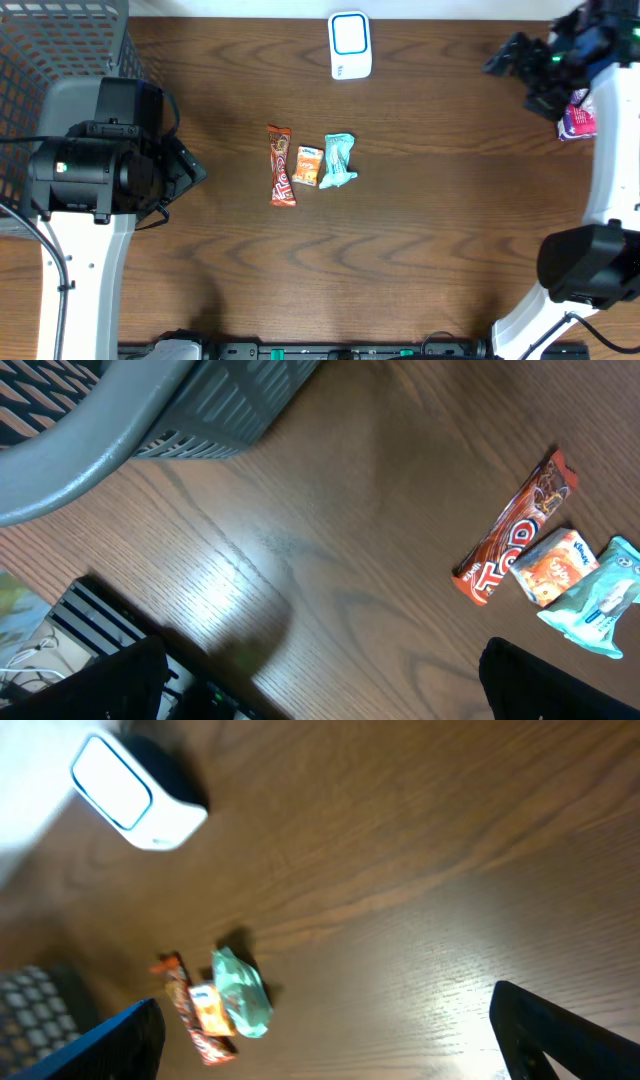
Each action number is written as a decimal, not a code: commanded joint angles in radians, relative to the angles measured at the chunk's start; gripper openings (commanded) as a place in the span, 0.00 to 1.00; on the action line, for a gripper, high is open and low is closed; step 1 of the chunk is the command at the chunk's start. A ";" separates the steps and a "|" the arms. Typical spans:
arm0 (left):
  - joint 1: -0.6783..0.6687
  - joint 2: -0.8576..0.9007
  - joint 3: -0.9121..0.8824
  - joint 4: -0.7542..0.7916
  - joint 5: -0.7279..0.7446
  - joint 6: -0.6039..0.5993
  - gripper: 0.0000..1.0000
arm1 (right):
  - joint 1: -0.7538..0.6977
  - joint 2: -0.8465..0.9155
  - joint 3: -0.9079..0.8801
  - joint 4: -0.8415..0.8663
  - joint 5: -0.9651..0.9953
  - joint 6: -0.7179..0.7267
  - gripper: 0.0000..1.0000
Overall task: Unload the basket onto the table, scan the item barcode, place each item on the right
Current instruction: 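Open the right gripper and move it back toward the item row, then move the right gripper over the mint-green wipes pouch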
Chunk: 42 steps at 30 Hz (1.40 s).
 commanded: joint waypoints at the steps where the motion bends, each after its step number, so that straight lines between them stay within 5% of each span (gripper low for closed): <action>1: 0.005 -0.011 0.000 -0.006 -0.013 -0.010 0.99 | 0.077 0.003 0.004 -0.013 0.130 -0.014 0.99; 16: 0.005 -0.011 0.000 -0.006 -0.013 -0.010 0.99 | 0.317 0.003 -0.018 -0.034 0.220 -0.014 0.99; 42: 0.005 -0.011 0.000 -0.006 -0.013 -0.010 0.99 | 0.395 0.003 -0.021 -0.052 0.182 -0.013 0.99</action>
